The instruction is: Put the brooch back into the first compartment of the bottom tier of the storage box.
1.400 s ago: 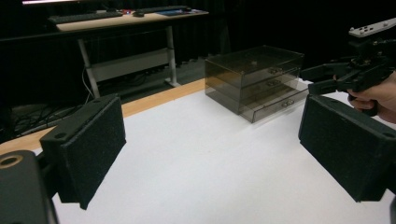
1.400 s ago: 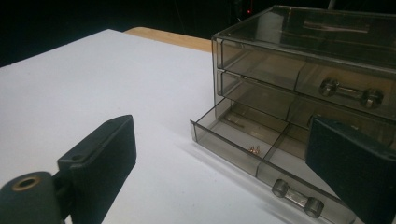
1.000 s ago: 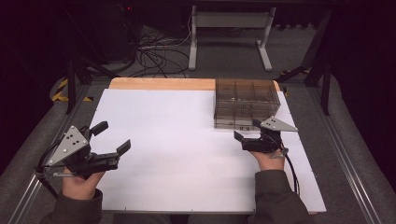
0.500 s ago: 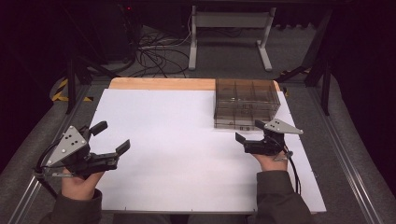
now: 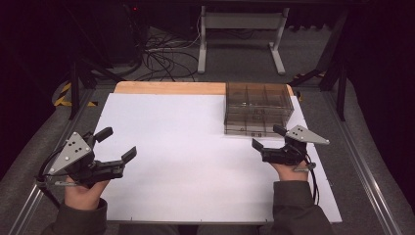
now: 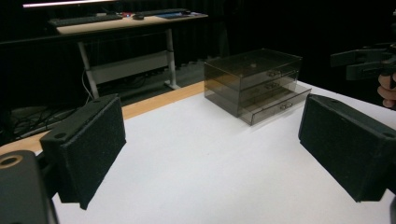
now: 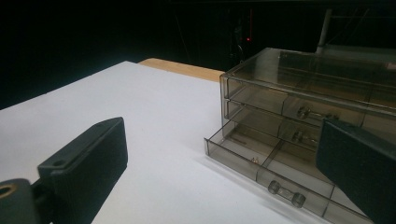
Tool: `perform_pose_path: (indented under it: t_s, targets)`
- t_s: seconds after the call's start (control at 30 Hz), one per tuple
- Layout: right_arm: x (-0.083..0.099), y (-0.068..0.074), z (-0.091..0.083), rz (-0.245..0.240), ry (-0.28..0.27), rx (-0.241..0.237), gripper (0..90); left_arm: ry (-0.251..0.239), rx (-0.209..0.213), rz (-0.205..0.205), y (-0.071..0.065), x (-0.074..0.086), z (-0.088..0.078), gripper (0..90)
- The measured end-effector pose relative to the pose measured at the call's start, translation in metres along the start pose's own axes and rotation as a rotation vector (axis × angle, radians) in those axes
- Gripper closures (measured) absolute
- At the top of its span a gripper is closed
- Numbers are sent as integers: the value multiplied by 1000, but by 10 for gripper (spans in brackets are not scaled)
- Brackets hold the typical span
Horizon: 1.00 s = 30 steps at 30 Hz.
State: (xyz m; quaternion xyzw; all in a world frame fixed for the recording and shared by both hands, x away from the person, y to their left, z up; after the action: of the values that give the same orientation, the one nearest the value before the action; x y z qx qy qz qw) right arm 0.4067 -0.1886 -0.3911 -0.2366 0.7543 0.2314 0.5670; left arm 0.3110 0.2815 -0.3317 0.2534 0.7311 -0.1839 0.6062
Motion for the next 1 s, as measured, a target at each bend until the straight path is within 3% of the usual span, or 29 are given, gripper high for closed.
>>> perform_pose_path:
  t_s: [0.47,1.0]
  targets:
    - [-11,6,-16,7,-38,-7,16,-5,-3,-3,1,0,-1,81]
    - [-18,-3,-38,30,-89,21,11,-6,-7,-6,2,-1,-3,81]
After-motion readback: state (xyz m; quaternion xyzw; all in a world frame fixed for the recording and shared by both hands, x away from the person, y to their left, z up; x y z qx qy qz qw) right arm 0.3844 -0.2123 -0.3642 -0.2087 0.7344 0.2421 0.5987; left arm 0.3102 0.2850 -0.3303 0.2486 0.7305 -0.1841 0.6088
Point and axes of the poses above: each handheld gripper's, and its own axes: z roughly forward along the jaws, x roughly out of its underside, y roughly to its left, the point moved 3 cm from there along z, roughly forward along the jaws
